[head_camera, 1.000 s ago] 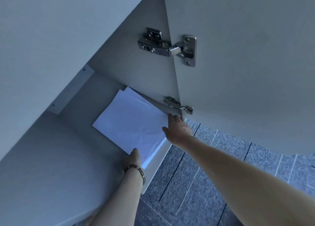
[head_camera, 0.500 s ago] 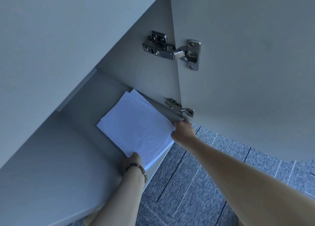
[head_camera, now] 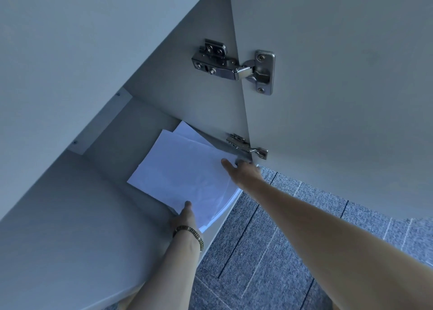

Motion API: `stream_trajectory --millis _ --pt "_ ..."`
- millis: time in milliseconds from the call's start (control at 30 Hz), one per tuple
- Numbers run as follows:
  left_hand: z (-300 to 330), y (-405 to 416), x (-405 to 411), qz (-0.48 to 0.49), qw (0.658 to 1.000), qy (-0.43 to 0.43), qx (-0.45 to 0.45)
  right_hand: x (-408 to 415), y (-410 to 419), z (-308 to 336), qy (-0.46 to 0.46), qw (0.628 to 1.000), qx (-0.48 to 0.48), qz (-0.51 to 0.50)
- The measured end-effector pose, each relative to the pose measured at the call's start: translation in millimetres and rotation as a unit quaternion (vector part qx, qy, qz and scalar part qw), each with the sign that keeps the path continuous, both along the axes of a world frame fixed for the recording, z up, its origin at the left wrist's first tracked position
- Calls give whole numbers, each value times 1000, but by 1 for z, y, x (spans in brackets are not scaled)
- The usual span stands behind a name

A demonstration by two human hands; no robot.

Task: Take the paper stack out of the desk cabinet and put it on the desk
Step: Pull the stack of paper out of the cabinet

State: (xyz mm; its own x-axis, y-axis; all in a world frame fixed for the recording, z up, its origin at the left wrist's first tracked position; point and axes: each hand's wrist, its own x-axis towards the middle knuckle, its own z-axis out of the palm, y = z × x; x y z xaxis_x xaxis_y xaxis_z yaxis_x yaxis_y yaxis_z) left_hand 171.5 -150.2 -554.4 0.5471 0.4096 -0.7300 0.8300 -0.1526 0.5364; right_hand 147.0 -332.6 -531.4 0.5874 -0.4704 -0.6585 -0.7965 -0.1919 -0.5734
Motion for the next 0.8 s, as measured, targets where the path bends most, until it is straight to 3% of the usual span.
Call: stream_trajectory --millis 167,267,400,500,600,800 --pt "14 -9 -9 -28 998 -55 2 -3 -5 6 -36 999 8 0" --pt "22 -9 -19 -58 997 -44 2 -14 -8 10 -26 999 22 -5" --pt "34 -6 -47 -23 995 15 -96 -48 -19 9 -8 997 69 16" --pt "40 -4 -76 -34 975 39 -217 -76 -35 5 24 992 116 53" --pt "31 -3 -93 -41 967 52 -245 -87 -47 3 61 984 152 65" --pt "25 0 -99 -62 957 75 -272 -76 -53 -10 72 990 71 97"
